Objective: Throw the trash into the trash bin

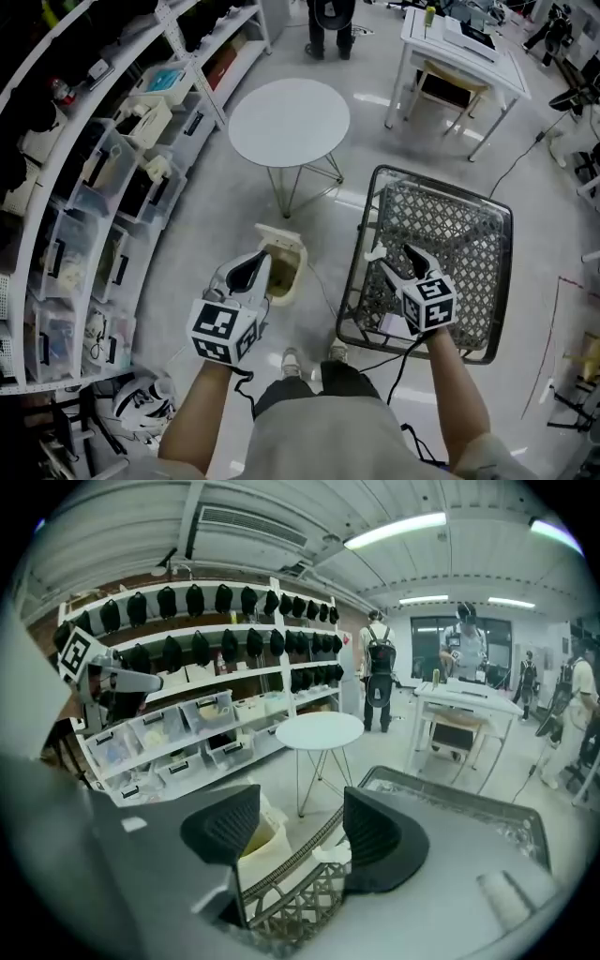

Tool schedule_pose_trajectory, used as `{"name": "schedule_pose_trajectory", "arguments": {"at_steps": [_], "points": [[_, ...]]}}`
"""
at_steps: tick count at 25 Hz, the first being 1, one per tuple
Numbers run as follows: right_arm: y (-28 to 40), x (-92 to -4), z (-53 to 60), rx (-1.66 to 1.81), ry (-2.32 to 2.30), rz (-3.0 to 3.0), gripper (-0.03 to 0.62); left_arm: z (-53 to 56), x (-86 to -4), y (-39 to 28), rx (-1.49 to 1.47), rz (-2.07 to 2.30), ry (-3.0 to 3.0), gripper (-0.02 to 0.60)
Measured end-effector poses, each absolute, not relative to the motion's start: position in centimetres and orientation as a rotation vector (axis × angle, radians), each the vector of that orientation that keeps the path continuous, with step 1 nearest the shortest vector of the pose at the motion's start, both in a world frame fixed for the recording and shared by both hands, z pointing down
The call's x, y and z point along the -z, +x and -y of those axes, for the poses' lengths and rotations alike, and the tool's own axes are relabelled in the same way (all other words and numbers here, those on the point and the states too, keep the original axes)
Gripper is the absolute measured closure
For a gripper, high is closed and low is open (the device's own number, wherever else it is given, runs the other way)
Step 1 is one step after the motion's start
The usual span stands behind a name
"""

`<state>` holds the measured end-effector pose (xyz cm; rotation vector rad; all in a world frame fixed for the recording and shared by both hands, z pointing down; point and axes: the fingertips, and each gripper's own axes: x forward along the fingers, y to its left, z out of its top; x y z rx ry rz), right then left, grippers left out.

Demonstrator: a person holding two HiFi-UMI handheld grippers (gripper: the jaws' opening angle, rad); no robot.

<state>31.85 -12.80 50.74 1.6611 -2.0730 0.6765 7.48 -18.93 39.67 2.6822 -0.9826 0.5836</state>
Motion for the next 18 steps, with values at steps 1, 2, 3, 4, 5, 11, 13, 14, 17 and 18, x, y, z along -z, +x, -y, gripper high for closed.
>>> {"name": "schedule_pose_trajectory", "arguments": {"at_steps": [1,2,3,4,5,11,13,14,17,18], "points": [[32.1,-52.1,13.2,-0.703,1.647,2.068,0.309,19.2,-41.0,7.9,-0.606,0.984,2.656,0.580],[32.4,-53.4,13.6,-0.725,1.633,2.065,0.309,19.4,-42.3,8.2,-0.625,0.983,2.627,0.580],[32.7,-54.7,14.0,-0.743,1.618,2.061,0.309,19.6,-43.6,8.6,-0.642,0.981,2.600,0.580],[33.0,-56.0,14.4,-0.758,1.601,2.055,0.309,19.7,-44.8,9.0,-0.661,0.979,2.576,0.580],[33.2,-57.3,14.8,-0.772,1.582,2.048,0.310,19.8,-45.9,9.3,-0.683,0.977,2.554,0.580],[33.8,-64.3,15.9,-0.854,1.478,1.997,0.309,19.5,-50.7,10.2,-0.761,0.979,2.478,0.580],[33.9,-66.6,16.2,-0.863,1.449,1.969,0.310,19.3,-52.0,10.3,-0.778,0.967,2.459,0.580],[34.0,-67.7,16.5,-0.866,1.437,1.951,0.309,19.2,-52.7,10.3,-0.787,0.959,2.449,0.580],[34.2,-70.6,16.9,-0.881,1.407,1.891,0.312,19.0,-54.3,10.1,-0.805,0.946,2.419,0.580],[34.2,-71.4,16.9,-0.888,1.398,1.875,0.316,18.9,-54.7,10.0,-0.809,0.943,2.408,0.580]]}}
